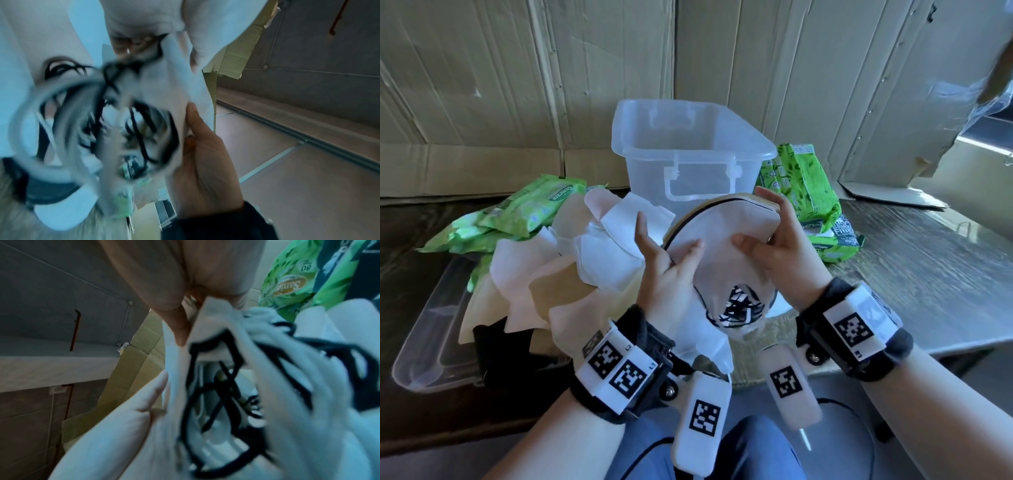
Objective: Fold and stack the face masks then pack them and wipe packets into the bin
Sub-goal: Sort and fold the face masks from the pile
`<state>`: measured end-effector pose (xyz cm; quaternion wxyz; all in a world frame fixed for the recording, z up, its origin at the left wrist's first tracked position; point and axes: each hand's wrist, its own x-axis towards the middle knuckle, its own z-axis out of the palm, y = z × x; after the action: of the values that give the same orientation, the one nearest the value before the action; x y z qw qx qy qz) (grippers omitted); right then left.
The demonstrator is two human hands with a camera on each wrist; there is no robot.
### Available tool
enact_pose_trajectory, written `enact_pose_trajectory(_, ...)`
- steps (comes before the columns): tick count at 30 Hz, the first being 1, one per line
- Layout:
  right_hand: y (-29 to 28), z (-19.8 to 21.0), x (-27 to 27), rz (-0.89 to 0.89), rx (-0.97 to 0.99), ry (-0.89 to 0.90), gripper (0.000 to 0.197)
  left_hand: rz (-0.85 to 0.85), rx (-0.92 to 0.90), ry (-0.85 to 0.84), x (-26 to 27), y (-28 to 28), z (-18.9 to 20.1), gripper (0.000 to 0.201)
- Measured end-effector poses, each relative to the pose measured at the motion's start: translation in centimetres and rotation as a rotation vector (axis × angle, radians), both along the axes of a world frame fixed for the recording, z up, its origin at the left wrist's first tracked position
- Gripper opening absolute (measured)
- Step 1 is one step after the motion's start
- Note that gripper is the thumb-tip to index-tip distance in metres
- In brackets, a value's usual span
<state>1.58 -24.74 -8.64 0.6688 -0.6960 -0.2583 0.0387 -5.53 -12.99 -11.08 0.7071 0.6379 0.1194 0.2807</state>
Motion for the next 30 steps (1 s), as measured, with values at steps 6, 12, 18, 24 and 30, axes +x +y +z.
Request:
enact_pose_trajectory(6,-1.5,0.8,1.5,0.074,-0.095,0.047,0.067,-0.196,0.171,-0.109,-0.3,1.8,0.3,0.061)
enact_pose_trajectory(12,-1.8,1.2,2.5,0.180,-0.432,-0.091,0.048,-0.384,0.371,0.094,-0.4,1.7,-0.2,0.041)
enact_pose_trajectory(18,-4.0,-0.6,7.1,-0.072,-1.228,-0.268,0.042,-0.190,0.262,0.129,-0.7,2.5,-0.7,0.036)
enact_pose_trajectory(24,-3.8,-3.8,8.1,0.047,-1.463,-0.263,0.066,-0.170,0.259,0.085,-0.9,3.0,-1.0,0.026)
enact_pose_trajectory(30,-2.7,-3.3,8.3,0.020,-1.512,-0.209,0.041,-0.136,0.235,0.086,-0.8,3.4,-1.4,0.026)
